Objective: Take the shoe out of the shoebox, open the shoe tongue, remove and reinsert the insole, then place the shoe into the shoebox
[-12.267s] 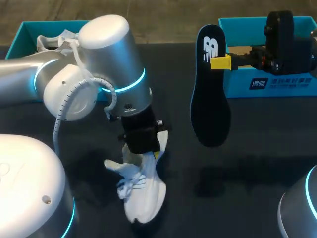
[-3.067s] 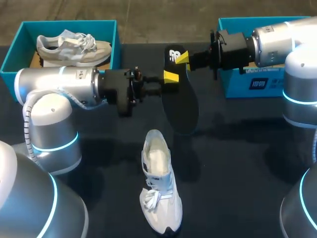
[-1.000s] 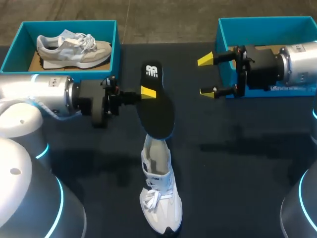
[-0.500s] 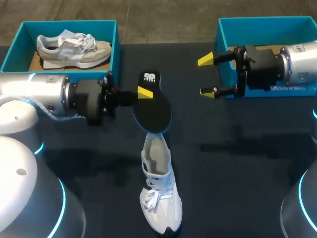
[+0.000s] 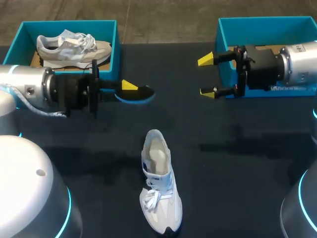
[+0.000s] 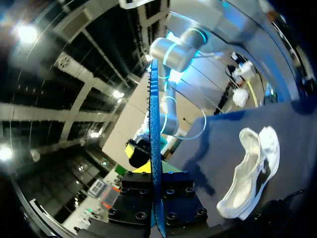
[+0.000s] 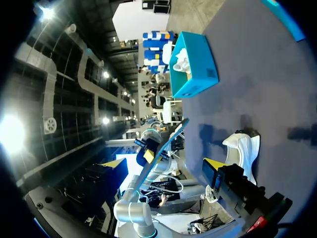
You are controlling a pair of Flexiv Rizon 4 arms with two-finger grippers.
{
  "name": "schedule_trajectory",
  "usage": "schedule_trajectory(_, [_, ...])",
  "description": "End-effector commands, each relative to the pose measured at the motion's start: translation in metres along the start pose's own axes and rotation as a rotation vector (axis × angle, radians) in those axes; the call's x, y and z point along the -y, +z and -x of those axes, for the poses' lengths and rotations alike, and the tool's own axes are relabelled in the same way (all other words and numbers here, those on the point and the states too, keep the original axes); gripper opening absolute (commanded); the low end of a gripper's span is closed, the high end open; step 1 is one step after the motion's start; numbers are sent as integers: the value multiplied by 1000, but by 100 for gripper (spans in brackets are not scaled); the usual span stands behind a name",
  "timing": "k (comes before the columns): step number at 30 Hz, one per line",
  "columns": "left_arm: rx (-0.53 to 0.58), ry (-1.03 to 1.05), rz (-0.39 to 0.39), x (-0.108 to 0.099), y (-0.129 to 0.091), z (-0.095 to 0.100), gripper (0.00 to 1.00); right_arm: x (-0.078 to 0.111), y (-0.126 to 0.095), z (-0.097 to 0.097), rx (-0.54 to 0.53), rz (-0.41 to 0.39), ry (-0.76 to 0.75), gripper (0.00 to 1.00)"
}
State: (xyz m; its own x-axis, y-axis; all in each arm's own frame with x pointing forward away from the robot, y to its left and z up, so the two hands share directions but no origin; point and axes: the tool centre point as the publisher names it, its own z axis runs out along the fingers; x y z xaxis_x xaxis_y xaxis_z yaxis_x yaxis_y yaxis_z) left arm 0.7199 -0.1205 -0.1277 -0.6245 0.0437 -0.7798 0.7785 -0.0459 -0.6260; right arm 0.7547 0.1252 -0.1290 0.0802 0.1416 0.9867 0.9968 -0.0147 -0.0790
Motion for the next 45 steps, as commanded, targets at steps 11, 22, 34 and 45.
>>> schedule_trajectory(11, [18,-323,-29,-2,-1,1,0,0,1,0,3,1,1,100])
schedule_trajectory(22, [64,-1147,-87,1,-7,12,0,0,1,0,3,1,1,100])
schedule_trajectory(34, [9,-1707,-98,9,-8,8,0,0,1,0,3,1,1,100])
schedule_trajectory(45, [43,-2004,-129,-20,-7,6,0,0,1,0,3,1,1,100])
